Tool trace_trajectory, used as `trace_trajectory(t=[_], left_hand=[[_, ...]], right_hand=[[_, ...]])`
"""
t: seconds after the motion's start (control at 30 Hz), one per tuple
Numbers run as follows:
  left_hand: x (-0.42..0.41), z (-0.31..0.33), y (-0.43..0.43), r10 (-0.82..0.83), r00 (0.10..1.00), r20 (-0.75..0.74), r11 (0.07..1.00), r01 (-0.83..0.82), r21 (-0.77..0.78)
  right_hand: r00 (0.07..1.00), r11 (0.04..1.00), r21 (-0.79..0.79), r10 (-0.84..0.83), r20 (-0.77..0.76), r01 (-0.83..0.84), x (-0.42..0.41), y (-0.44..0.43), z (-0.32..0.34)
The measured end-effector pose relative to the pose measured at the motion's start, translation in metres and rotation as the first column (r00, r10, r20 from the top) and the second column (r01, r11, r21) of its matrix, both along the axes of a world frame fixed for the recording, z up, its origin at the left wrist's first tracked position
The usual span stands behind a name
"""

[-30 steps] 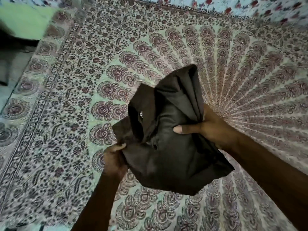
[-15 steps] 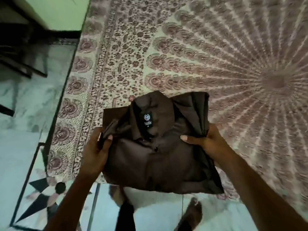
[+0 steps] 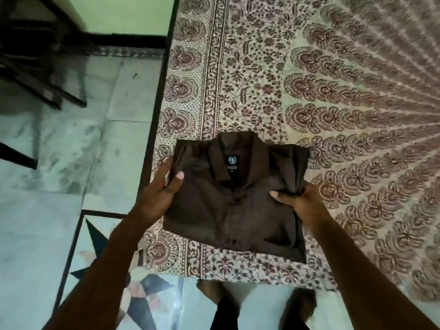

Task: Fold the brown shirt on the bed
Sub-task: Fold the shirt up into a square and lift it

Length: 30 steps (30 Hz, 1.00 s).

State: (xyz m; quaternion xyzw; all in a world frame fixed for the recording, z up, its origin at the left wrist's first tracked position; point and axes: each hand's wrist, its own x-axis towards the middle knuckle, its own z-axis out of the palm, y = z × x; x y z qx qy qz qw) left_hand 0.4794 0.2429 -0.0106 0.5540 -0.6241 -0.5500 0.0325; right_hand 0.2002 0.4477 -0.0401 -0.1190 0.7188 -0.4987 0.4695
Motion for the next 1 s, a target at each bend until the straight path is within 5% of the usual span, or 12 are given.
trace_trajectory(t=[0.1,0.27,0.5,0.67,0.8,0.87,1.0], left_hand=[[0.035,-0.021,0.005,-0.128,0.99,-0.062,0.984,0.135,0.117],[0.057,-0.016,0.045,-0.125,0.981,0.149,0.99,0.133,-0.044],[0.059,-0.024,0.066,-0.047,0.949,0.311,0.989,0.088,-0.117],[0.032,-0.011,0.055,-0.035,0.896,0.442,0.945,0.173,-0.277],[-0.012,-0.005,0.027,0.007,0.96,0.282,0.85,0.143,-0.507],[-0.034,-0.009,0.005,-0.001,0.962,0.274,0.836,0.151,-0.528],[-0.067,-0.014,-0.025,-0.071,0.913,0.402,0.878,0.249,-0.41]], right_hand=[[0.996,0.991,0.129,0.051,-0.074,-0.042,0.004,0.017,-0.002],[0.99,0.962,0.238,0.138,0.012,-0.137,0.01,0.069,0.013],[0.984,0.93,0.357,0.137,-0.111,-0.089,0.014,0.087,-0.003],[0.891,0.888,0.456,0.16,-0.424,0.058,0.021,0.068,0.013],[0.702,0.955,0.293,0.174,-0.691,0.051,0.004,0.026,0.012],[0.708,0.96,0.277,0.16,-0.688,0.052,-0.012,-0.009,0.013],[0.745,0.878,0.462,0.391,-0.541,-0.126,-0.039,-0.054,0.0]])
